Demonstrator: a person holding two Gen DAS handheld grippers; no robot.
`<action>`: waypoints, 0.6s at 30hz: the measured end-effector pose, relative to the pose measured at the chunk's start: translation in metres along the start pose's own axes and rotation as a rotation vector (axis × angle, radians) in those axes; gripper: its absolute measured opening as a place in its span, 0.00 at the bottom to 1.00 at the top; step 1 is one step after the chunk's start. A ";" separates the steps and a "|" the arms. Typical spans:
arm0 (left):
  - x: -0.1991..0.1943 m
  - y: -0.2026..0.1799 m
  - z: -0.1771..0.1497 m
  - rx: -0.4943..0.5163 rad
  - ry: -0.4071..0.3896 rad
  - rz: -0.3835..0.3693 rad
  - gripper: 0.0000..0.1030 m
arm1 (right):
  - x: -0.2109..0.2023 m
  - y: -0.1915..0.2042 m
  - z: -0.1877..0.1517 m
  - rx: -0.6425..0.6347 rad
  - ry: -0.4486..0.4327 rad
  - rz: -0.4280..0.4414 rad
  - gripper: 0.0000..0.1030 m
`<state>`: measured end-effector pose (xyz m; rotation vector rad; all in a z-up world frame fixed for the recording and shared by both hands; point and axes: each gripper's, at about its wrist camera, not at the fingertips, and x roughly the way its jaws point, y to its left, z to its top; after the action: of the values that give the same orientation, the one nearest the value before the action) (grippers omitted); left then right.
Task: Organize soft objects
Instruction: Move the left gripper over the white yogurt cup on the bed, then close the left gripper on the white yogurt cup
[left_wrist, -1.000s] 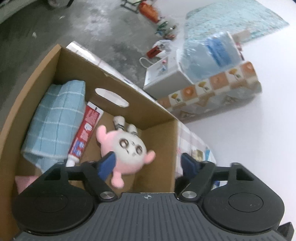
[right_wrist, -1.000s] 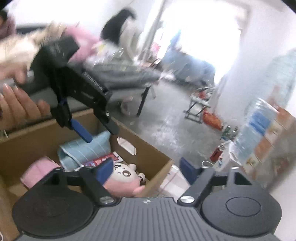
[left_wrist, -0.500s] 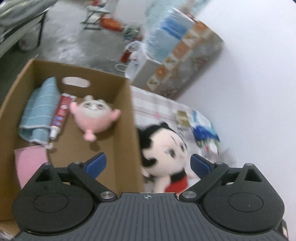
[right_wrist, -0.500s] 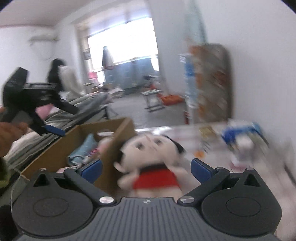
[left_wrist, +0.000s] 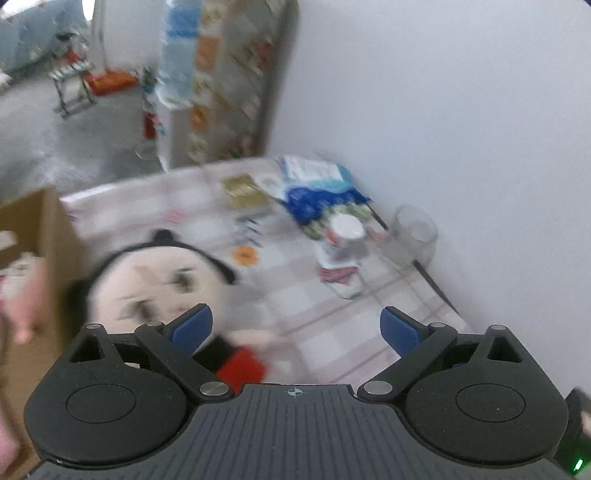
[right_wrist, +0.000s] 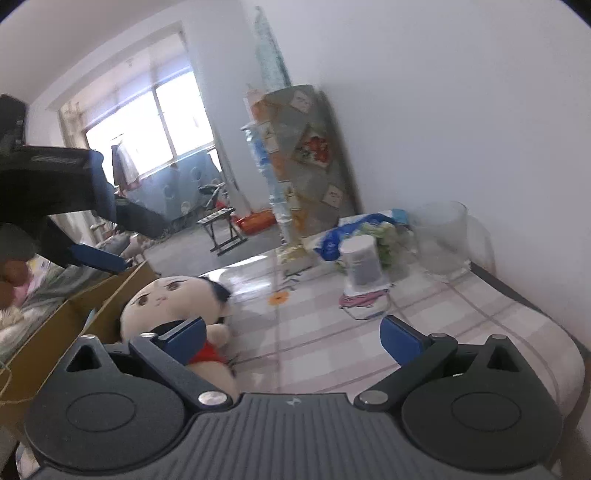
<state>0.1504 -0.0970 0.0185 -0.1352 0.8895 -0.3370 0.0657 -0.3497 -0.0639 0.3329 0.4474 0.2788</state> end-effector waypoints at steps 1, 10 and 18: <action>0.013 -0.005 0.004 -0.010 0.022 -0.008 0.95 | 0.004 -0.005 -0.002 0.016 0.000 -0.003 0.83; 0.123 -0.047 0.060 -0.131 0.108 -0.024 0.93 | 0.038 -0.040 -0.003 0.121 -0.008 0.013 0.74; 0.191 -0.080 0.077 -0.075 0.183 0.042 0.63 | 0.058 -0.053 -0.015 0.168 0.005 0.030 0.74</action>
<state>0.3030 -0.2395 -0.0543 -0.1561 1.0852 -0.2798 0.1184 -0.3749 -0.1184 0.5030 0.4724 0.2717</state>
